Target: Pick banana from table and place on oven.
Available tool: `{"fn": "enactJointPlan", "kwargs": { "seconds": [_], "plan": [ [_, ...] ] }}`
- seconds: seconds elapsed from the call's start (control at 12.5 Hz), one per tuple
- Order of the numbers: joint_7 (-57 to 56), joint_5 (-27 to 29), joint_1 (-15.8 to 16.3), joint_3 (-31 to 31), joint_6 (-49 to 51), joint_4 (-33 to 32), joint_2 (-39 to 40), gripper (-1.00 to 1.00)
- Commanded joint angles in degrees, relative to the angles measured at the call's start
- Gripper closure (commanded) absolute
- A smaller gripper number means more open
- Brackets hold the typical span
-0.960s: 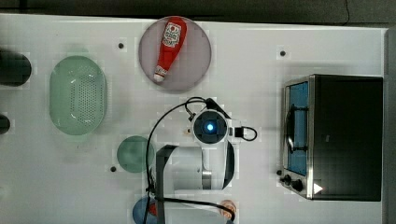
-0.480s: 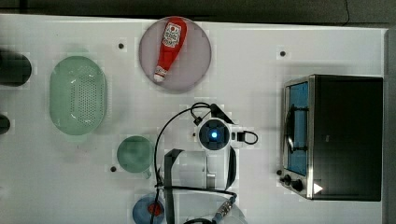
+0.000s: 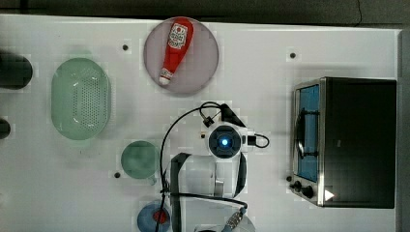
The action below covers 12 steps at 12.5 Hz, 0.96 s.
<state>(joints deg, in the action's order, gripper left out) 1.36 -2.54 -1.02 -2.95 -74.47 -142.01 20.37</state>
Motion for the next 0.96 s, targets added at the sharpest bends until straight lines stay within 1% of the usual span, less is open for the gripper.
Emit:
{"fn": "enactJointPlan", "kwargs": {
  "seconds": [0.08, 0.24, 0.48, 0.72, 0.88, 0.96],
  "plan": [
    [1.57, 0.12, 0.32, 0.69, 3.36, 0.78, -5.66, 0.47],
    [1.57, 0.12, 0.32, 0.91, 11.4, 1.22, -13.05, 0.47],
    [1.57, 0.12, 0.44, 1.12, 30.68, 5.67, -25.9, 0.47],
    [1.57, 0.14, 0.71, 1.5, 50.84, 15.31, -34.6, 0.47],
    [1.57, 0.15, 0.7, 1.72, 60.79, 22.14, -36.58, 0.47],
    [1.56, 0.13, 0.6, 1.61, 63.89, 25.13, -36.4, 0.47]
  ]
}}
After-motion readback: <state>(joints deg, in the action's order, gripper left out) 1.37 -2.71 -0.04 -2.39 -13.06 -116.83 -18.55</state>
